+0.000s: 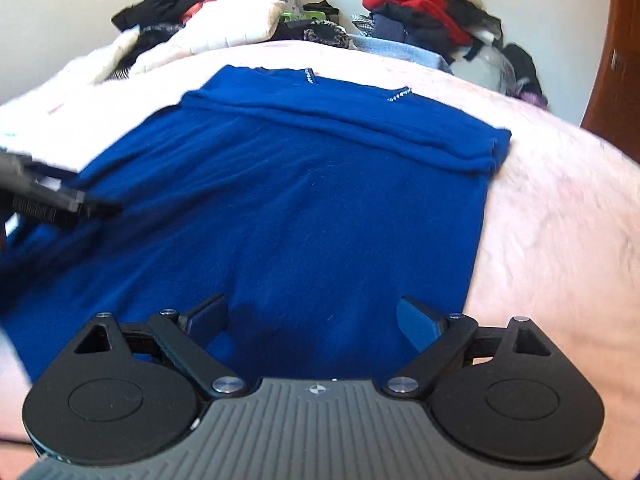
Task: Fold small clothes
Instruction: 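Roll the left gripper and close it on the sweater's folded end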
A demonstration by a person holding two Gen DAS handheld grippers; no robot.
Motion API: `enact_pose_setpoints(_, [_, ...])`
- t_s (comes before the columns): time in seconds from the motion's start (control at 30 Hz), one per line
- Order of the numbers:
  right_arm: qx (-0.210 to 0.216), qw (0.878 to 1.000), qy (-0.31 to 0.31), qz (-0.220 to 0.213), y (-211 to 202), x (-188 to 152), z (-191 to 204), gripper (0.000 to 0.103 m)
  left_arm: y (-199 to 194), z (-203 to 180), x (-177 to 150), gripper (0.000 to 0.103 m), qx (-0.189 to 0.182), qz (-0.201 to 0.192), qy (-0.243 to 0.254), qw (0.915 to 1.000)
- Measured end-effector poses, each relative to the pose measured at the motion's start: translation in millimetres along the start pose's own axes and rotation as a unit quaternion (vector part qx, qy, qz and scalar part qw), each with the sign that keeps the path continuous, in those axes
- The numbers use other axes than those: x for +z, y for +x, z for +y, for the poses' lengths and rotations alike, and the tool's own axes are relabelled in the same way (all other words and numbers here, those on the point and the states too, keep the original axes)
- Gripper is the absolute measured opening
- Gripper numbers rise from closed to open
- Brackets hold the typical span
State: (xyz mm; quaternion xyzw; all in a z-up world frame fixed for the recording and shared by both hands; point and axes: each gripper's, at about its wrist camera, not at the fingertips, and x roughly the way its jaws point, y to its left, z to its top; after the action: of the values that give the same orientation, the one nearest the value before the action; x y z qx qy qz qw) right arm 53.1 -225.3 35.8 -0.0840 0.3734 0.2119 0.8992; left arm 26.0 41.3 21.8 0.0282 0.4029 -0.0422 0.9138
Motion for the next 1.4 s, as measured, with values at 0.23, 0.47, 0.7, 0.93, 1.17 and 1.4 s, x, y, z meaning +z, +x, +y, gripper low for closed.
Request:
enact_pose_setpoints(0.23, [0.011,1.0,-0.012,0.026,-26,-33,7,0.101,-34,-6,-36,0.103,-0.008,-0.01,0.01,0.9999])
enact_pose_setpoints(0.47, [0.069,0.984,0.164,0.018,-73,-45,-32,0.093,-61,40,-51,0.103,-0.023,-0.003,-0.071,0.9972])
enact_pose_setpoints(0.7, [0.159,0.924,0.347,0.035,-78,-87,-68,0.077,-73,107,-66,0.103,-0.104,0.003,-0.243,0.9644])
enact_pose_setpoints(0.93, [0.246,0.866,0.43,0.069,-65,-99,-71,0.079,-66,136,-74,0.103,-0.246,0.019,-0.375,0.8935])
enact_pose_setpoints(1.17, [0.272,0.843,0.456,0.078,-62,-105,-69,0.079,-46,141,-76,0.093,-0.285,0.046,-0.411,0.8648])
enact_pose_setpoints(1.4, [0.274,0.841,0.459,0.08,-62,-107,-72,0.074,-43,135,-69,0.062,-0.271,0.065,-0.369,0.8867])
